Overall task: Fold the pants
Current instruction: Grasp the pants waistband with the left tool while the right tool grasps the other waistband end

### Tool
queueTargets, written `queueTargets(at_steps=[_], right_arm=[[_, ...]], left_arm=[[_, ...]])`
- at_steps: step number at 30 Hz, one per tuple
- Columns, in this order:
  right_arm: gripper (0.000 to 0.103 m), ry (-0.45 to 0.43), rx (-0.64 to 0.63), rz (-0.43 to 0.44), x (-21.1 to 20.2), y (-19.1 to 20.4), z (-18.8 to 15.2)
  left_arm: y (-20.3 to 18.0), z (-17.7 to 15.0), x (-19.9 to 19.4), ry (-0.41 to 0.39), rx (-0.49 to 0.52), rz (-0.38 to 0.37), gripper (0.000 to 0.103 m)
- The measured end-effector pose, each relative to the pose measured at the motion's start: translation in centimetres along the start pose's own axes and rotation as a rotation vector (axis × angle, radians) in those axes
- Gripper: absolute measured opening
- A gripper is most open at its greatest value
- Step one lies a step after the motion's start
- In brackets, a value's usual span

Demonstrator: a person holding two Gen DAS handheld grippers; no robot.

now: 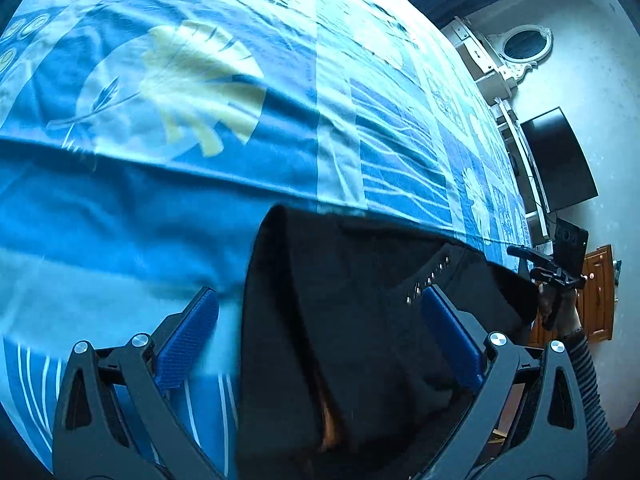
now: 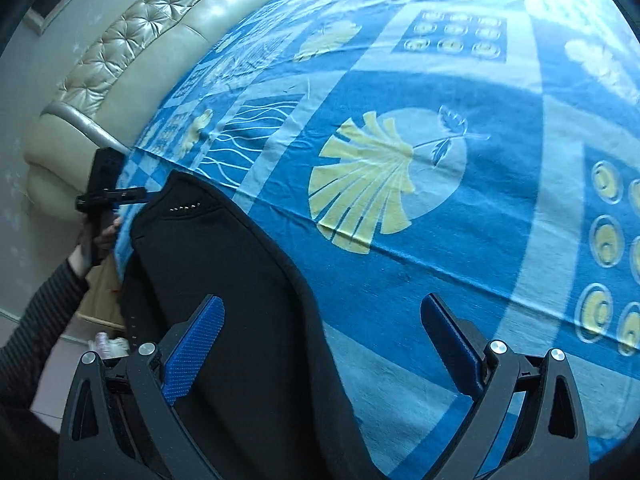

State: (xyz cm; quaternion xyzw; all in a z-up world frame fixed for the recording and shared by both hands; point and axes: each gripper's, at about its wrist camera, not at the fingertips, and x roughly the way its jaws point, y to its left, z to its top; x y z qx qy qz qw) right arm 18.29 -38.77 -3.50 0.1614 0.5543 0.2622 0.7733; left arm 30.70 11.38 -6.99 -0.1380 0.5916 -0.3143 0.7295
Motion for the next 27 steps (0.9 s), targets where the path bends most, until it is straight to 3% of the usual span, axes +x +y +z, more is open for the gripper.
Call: queueTargets(at_steps=[4,5,8,9,10,13,15,22,24,27], right_arm=[[0.098,0.053,0.03,0.054,1.2,-0.6,0.3],[0.098,0.075,0.037,0.047,1.7,-0.6,0.3],[0.089,0.14,0.004,0.033,3.1,0.1,0.3],[0.06,0.178,-0.028,0.045,3.6,0.8,0.1],[0.023,0.206,-0.039,0.043,4.0,1.1,-0.1],[0.008,0.236,-0.095,-0.067,4.7,2.6,0.0],[0.007,0.209,-0.12,-0.131,4.0,3.2,0.3],[0.007,-0.029,-0.161,-0.227,-2.6,6.7,0.8],[0.007,-0.09,-0.194,-0.248,-4.7,8.8,-0.7],[0.007,-0.147,-0.245,-0.274,-5.9,11.8,-2.9]], left_arm=[[-0.1,1.0,0.8,0.007,0.01,0.004,0.1],[-0.2,1.2,1.0,0.001,0.023,0.016,0.094],[-0.6,0.9,1.3,0.013,0.073,0.078,0.047],[-0.7,0.8,1.4,0.022,0.083,0.095,0.038],[-0.5,0.7,1.2,0.027,0.085,0.091,0.034],[-1.5,0.6,1.1,0.022,0.124,0.111,0.03],[-2.2,0.7,0.9,0.007,0.142,0.119,0.021],[-4.0,0.9,-4.3,-0.13,0.15,0.047,0.02],[-4.4,0.3,-6.0,-0.167,0.14,0.01,0.011],[-5.1,-1.3,-8.1,-0.212,0.13,-0.039,0.011]])
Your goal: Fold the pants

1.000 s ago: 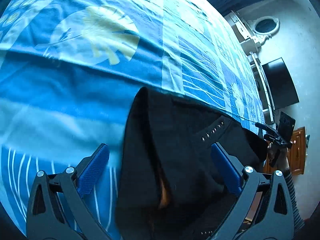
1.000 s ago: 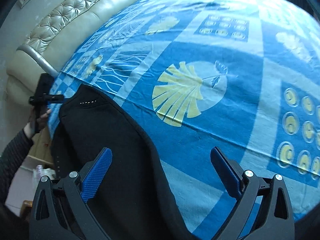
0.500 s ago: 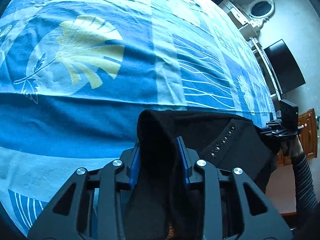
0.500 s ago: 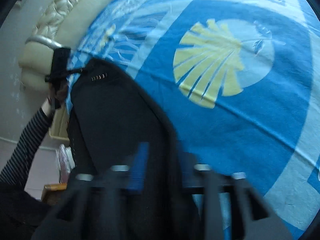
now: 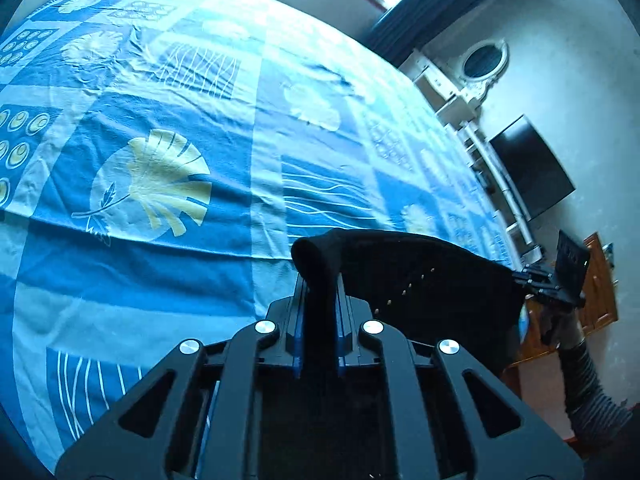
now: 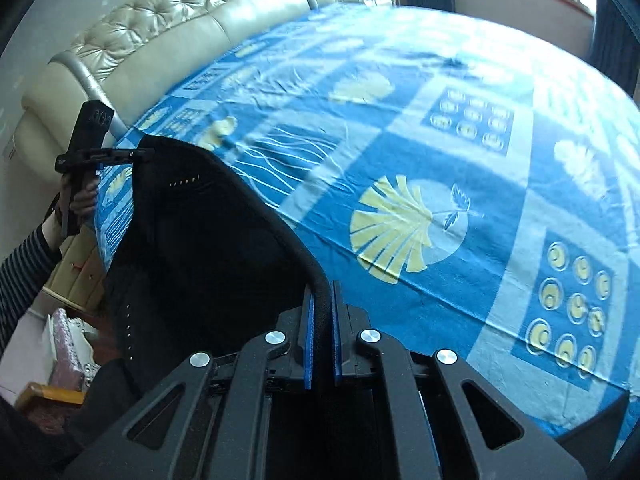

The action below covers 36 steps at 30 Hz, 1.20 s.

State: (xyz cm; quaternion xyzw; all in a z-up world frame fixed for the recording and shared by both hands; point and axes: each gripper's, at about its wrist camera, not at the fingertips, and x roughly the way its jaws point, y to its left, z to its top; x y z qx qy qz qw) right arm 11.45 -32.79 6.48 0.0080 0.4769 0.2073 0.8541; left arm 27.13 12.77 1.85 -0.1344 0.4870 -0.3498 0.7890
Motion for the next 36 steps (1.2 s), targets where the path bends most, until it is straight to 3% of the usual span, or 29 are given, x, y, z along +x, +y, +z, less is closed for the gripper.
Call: queueTargets(at_steps=[5,14,20,21,22,23,24,25,28,31,36], right_arm=[[0.007,-0.04,-0.045,-0.019,-2.0,4.3,-4.2],[0.007,0.045,-0.088,-0.047,0.3,9.7,-12.8],[0.01,0.108,-0.141,-0.106,4.1,12.3,-16.7],[0.012,0.097,-0.13,-0.114,4.2,12.3,-16.9],[0.019,0.084,-0.106,-0.107,4.0,12.1,-17.0],[0.027,0.08,-0.054,-0.077,3.6,11.7,-17.1],[0.044,0.071,-0.012,-0.055,3.2,11.3,-17.2],[0.052,0.057,0.028,-0.039,2.6,11.0,-17.4],[0.055,0.013,0.157,0.02,0.9,10.0,-18.1],[0.056,-0.059,0.376,0.13,-0.5,7.9,-19.2],[0.056,-0.123,0.713,0.278,-0.6,5.1,-21.7]], left_arm=[[-1.0,-4.4,-3.6,-0.032,0.0,-0.028,0.008],[0.1,-13.5,-6.5,-0.031,-0.076,-0.035,0.006],[2.2,-17.8,-5.7,-0.01,-0.175,0.008,0.016],[2.4,-18.7,-5.7,-0.012,-0.198,0.029,0.027],[2.7,-19.2,-5.7,-0.012,-0.217,0.043,0.034],[3.0,-20.1,-6.0,-0.015,-0.247,0.057,0.047],[3.2,-20.7,-6.3,-0.019,-0.268,0.062,0.054],[3.3,-21.3,-6.7,-0.024,-0.287,0.063,0.055],[3.2,-23.3,-8.2,-0.053,-0.364,0.025,0.058],[2.3,-24.0,-8.8,-0.079,-0.4,0.003,0.06],[0.5,-24.2,-7.1,-0.079,-0.435,-0.002,0.063]])
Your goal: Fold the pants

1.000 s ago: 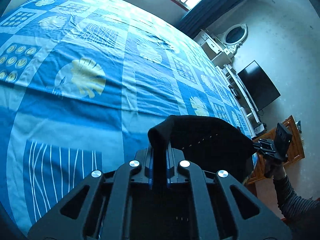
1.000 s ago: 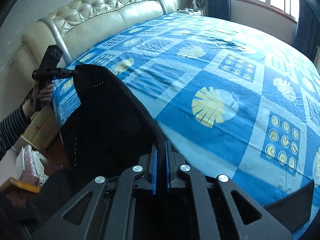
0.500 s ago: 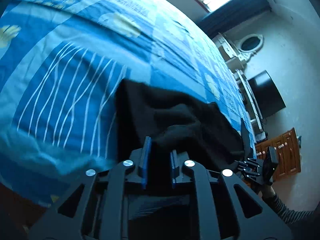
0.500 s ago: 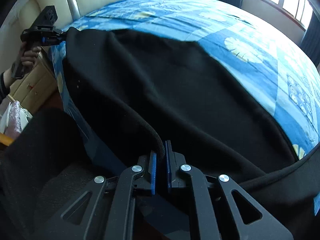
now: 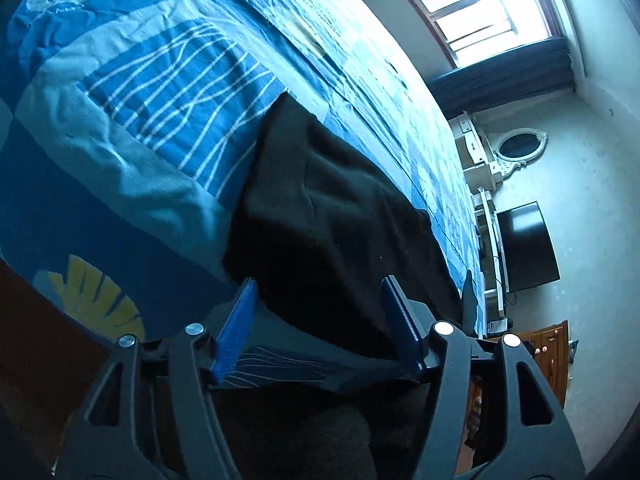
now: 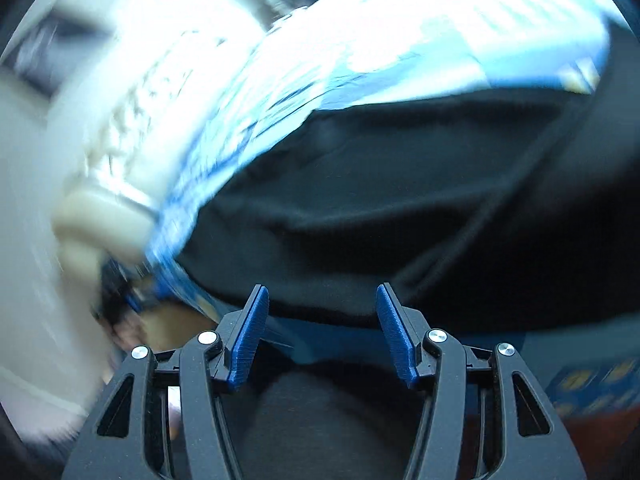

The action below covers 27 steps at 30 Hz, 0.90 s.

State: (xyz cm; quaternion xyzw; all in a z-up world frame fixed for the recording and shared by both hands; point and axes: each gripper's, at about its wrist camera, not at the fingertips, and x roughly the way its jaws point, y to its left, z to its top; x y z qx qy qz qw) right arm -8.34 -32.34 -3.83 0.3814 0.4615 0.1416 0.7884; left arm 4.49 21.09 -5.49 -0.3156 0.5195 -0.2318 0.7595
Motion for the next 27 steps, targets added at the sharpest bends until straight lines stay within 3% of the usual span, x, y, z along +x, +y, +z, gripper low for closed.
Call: queueTargets(at_steps=[11,13,15,17,23,24,25,27], right_arm=[[0.056,-0.07,0.274,0.101,-0.7,-2.2,-1.4],[0.056,-0.093,0.293,0.086,-1.4,-2.3,-1.6],[0.056,-0.124,0.307,0.057,-2.3,-2.5,-1.7],[0.056,-0.14,0.316,0.018,-2.8,-2.7,-1.8],[0.056,-0.093,0.334,-0.038,-1.5,-3.7,-1.4],[0.05,-0.093,0.321,-0.053,-1.1,-3.7,-1.1],[0.031,-0.091,0.298,-0.062,-0.6,-3.6,-0.6],[0.01,-0.088,0.236,-0.087,-0.4,-3.3,0.3]], left_arm=[[-0.1,0.5,3.0,-0.026,-0.101,0.029,0.062],[-0.3,0.4,3.4,-0.021,-0.093,0.045,0.05],[-0.6,0.2,4.2,0.004,-0.074,0.073,0.024],[-1.0,-0.3,4.8,0.022,-0.051,0.095,0.012],[-2.1,-0.9,5.3,0.015,-0.024,0.148,0.007],[-2.3,-0.9,5.2,0.009,-0.02,0.151,0.007],[-2.7,-1.0,5.1,0.004,-0.017,0.156,0.007],[-3.4,-1.1,4.8,-0.008,-0.002,0.163,0.007]])
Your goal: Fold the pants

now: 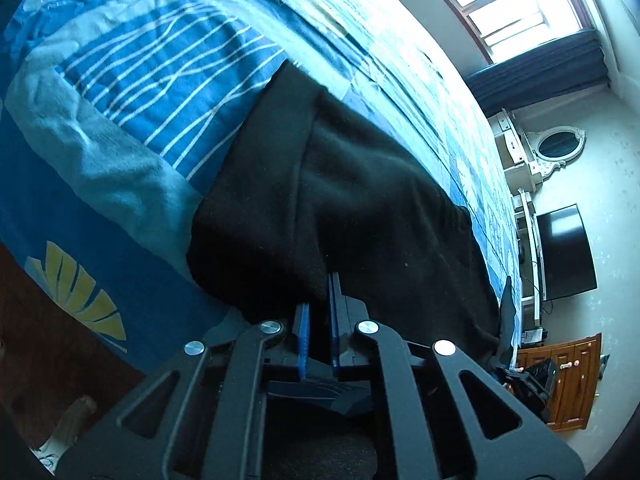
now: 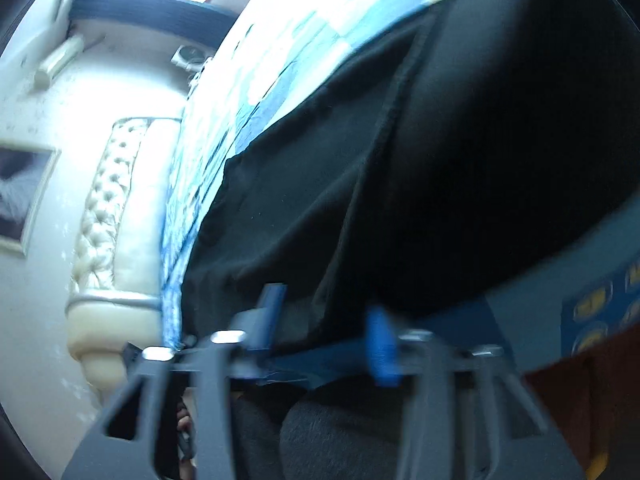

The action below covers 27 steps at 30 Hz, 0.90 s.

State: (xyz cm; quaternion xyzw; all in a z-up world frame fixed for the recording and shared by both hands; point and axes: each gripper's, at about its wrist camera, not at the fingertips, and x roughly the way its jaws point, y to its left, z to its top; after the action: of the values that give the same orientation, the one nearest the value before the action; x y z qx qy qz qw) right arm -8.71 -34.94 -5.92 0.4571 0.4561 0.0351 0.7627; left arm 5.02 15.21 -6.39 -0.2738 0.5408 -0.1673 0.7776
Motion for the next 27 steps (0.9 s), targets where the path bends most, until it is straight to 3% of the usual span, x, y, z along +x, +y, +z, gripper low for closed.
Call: queueTargets(at_steps=[5,11,15,17,20,21,22,23,27], right_arm=[[0.008,-0.012,-0.068,-0.033,-1.2,-0.4,-0.1],[0.008,0.043,0.009,0.006,-0.3,-2.8,0.2],[0.028,0.019,-0.058,-0.036,-2.9,-1.8,0.7],[0.03,-0.036,-0.091,-0.054,-5.9,-1.6,1.7],[0.03,-0.144,-0.123,-0.122,-9.6,-1.7,5.4],[0.034,-0.191,-0.132,-0.16,-10.7,-1.7,7.2],[0.047,-0.228,-0.145,-0.209,-11.6,-1.7,9.4],[0.05,-0.273,-0.153,-0.263,-12.2,-1.8,11.8],[0.051,-0.325,-0.095,-0.423,-11.5,-3.4,20.5]], left_arm=[[-0.1,-0.9,-0.1,0.015,0.027,0.037,0.007],[1.6,-0.9,1.6,0.056,-0.01,0.0,0.009],[0.7,-1.1,-0.1,0.025,0.087,0.017,0.018],[-0.3,-1.6,-1.3,0.004,0.163,0.042,0.027],[-1.7,-1.5,-2.9,-0.038,0.219,0.059,0.037],[-2.1,-1.2,-3.2,-0.056,0.228,0.066,0.042],[-2.6,-0.9,-3.5,-0.074,0.236,0.076,0.045],[-3.1,-0.3,-3.5,-0.094,0.246,0.089,0.05],[-4.2,1.8,-2.2,-0.136,0.223,0.129,0.069]])
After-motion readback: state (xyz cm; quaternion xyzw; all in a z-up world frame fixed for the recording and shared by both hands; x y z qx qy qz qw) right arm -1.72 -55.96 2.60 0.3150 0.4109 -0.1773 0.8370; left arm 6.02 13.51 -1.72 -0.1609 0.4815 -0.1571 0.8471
